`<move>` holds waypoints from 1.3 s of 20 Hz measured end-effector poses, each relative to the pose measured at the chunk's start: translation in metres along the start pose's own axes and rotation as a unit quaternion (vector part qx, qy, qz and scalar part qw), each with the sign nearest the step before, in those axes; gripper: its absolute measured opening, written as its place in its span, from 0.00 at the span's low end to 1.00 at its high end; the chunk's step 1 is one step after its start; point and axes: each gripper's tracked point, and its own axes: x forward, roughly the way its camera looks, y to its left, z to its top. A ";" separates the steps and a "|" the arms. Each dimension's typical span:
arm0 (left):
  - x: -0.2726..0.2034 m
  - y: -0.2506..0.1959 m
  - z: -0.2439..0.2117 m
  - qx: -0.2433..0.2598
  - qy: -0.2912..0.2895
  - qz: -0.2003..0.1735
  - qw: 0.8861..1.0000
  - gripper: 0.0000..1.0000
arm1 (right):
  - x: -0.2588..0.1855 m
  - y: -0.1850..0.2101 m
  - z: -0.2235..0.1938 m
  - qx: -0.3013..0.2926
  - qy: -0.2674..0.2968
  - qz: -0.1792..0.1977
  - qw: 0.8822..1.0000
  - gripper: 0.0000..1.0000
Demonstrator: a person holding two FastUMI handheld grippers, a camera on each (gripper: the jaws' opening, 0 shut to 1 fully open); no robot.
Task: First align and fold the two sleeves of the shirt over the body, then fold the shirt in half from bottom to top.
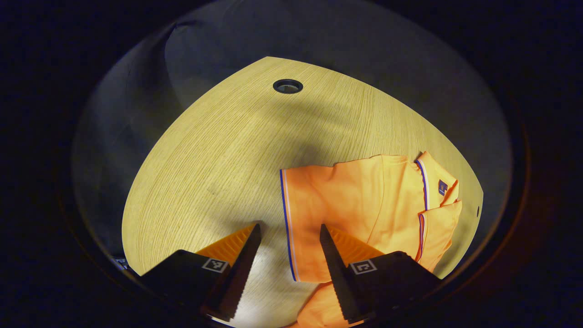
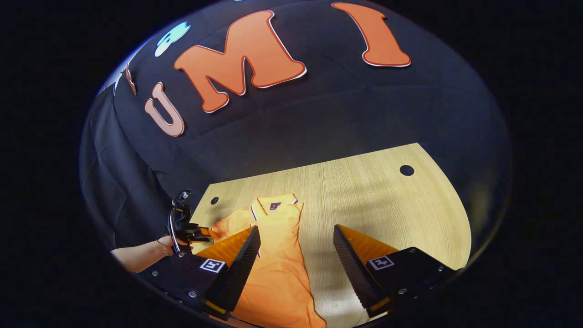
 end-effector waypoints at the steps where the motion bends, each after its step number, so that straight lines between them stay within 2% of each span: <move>1: 0.002 0.001 -0.002 -0.004 0.002 0.006 1.000 0.61 | 0.000 -0.002 0.000 0.002 0.001 -0.001 1.000 0.98; 3: -0.004 -0.003 0.000 0.002 0.001 0.002 1.000 0.28 | -0.001 -0.005 -0.002 0.008 0.003 -0.002 1.000 0.98; 5: 0.002 -0.005 -0.007 0.028 0.009 0.002 1.000 0.32 | -0.001 -0.009 -0.003 0.009 0.003 -0.005 1.000 0.98; 7: -0.005 -0.014 0.000 0.024 0.002 0.003 1.000 0.06 | -0.002 -0.009 -0.003 0.008 0.003 -0.007 1.000 0.98; 12: -0.017 -0.011 0.009 0.034 -0.019 -0.004 0.999 0.06 | -0.002 -0.010 -0.003 0.002 -0.001 -0.013 1.000 0.98; 17: -0.049 -0.030 0.025 0.065 -0.052 -0.025 0.996 0.06 | -0.005 -0.012 0.002 0.009 -0.009 -0.014 1.000 0.99; 21: -0.081 -0.062 0.032 0.083 -0.074 -0.060 0.992 0.06 | -0.009 -0.010 0.006 0.010 -0.015 -0.012 1.000 0.98; 26: -0.107 -0.118 0.016 0.127 -0.073 -0.107 0.983 0.06 | -0.016 -0.010 0.008 0.006 -0.022 -0.015 1.000 0.98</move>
